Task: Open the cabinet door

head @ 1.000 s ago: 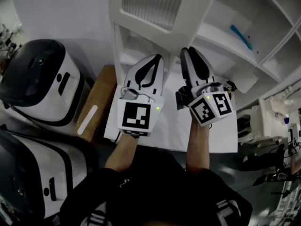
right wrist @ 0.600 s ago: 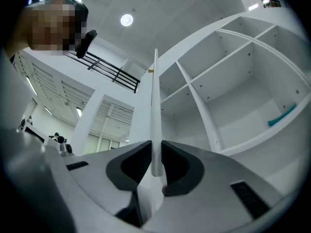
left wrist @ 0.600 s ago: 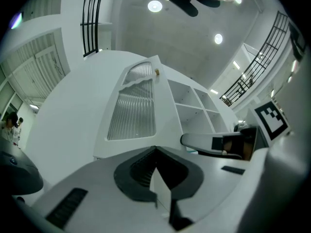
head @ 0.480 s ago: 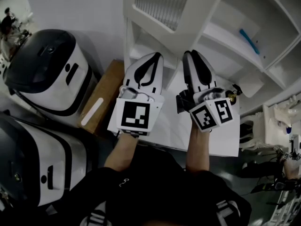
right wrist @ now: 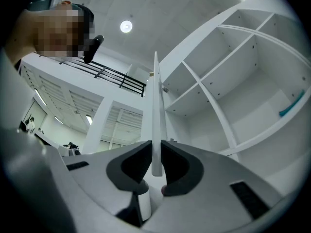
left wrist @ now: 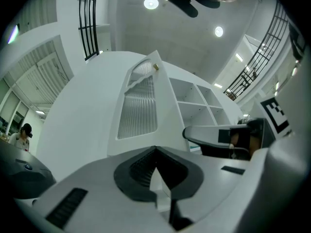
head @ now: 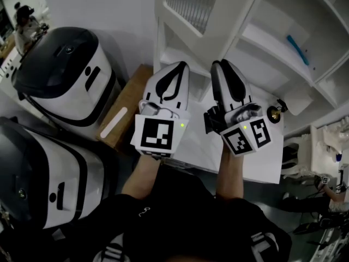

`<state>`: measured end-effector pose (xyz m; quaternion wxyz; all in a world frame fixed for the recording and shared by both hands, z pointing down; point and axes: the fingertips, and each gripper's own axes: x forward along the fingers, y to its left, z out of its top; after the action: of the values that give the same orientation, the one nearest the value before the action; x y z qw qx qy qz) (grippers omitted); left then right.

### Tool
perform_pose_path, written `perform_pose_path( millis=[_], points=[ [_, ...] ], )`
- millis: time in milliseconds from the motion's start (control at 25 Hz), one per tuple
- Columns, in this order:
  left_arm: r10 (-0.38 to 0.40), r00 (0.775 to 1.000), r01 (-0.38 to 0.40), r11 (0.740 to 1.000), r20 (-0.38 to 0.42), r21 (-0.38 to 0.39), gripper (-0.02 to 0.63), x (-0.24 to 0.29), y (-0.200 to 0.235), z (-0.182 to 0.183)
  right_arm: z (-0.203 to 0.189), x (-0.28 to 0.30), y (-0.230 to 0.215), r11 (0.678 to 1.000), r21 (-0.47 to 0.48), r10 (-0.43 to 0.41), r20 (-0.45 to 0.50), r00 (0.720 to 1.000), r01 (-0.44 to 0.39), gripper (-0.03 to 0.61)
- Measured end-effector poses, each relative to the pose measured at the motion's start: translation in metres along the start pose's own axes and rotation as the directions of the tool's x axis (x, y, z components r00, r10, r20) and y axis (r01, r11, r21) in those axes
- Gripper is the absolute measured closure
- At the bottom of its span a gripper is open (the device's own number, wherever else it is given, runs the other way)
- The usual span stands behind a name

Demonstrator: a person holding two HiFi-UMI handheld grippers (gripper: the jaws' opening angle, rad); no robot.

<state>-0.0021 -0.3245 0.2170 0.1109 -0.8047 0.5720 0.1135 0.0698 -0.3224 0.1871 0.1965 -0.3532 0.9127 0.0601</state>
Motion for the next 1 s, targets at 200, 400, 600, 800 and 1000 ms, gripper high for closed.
perform_pose_path(
  millis=[200, 400, 600, 800, 1000],
  points=[
    [0.025, 1.0, -0.025, 1.0, 0.017, -0.017, 0.603, -0.01, 0.009, 0.005, -0.003, 0.003, 0.021, 0.998, 0.02, 0.068, 0.002, 0.998, -0.068, 0.506],
    [0.062, 0.998, -0.062, 0.998, 0.027, -0.002, 0.603, -0.022, 0.021, 0.01, -0.006, 0.008, 0.039, 0.991, 0.036, 0.127, 0.003, 0.992, -0.127, 0.506],
    [0.103, 0.994, -0.103, 0.995, 0.036, 0.001, 0.603, -0.033, 0.034, 0.015, -0.007, 0.015, 0.054, 0.981, 0.037, 0.192, -0.004, 0.981, -0.192, 0.503],
    [0.144, 0.988, -0.145, 0.989, 0.052, 0.009, 0.603, -0.043, 0.049, 0.019, -0.012, 0.023, 0.075, 0.963, 0.051, 0.266, 0.0, 0.964, -0.265, 0.503],
    [0.195, 0.979, -0.196, 0.98, 0.054, 0.022, 0.603, -0.053, 0.062, 0.023, -0.017, 0.034, 0.097, 0.945, 0.042, 0.324, 0.003, 0.946, -0.324, 0.504]
  ],
)
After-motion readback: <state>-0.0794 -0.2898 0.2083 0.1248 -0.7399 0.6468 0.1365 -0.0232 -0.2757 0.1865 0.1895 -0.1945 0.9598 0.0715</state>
